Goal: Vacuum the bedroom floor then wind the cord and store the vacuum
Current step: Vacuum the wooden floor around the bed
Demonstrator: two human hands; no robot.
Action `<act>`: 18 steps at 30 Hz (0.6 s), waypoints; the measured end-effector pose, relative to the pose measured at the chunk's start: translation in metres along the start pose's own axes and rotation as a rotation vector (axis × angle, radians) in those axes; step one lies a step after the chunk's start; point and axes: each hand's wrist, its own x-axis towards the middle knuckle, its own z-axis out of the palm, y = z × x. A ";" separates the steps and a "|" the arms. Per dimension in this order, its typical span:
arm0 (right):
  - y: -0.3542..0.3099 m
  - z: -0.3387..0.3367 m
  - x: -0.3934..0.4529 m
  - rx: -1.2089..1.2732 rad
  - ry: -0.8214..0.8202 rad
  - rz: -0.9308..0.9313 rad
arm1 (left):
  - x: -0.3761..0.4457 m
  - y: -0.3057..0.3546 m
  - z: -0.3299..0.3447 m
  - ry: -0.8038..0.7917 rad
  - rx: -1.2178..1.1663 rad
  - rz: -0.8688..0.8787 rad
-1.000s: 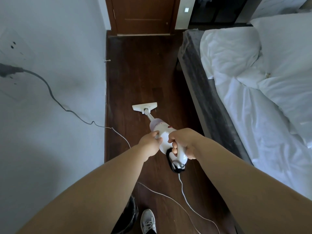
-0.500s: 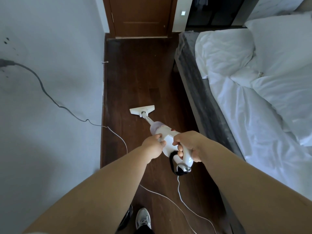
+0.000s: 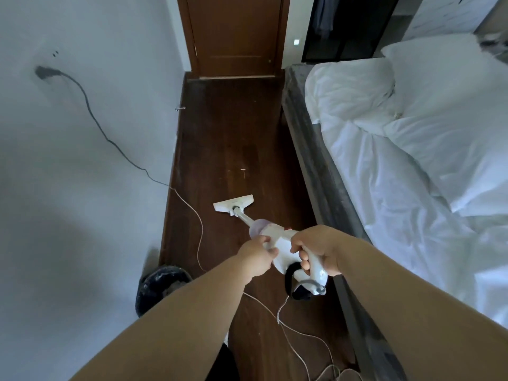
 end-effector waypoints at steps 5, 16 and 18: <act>0.046 -0.018 -0.030 -0.071 0.002 -0.003 | -0.038 -0.006 0.047 0.003 -0.042 -0.005; 0.071 -0.032 -0.068 -0.197 -0.026 -0.012 | -0.081 -0.005 0.077 0.008 -0.029 -0.001; 0.068 -0.030 -0.066 -0.212 -0.039 -0.016 | -0.081 -0.006 0.073 0.019 -0.019 -0.009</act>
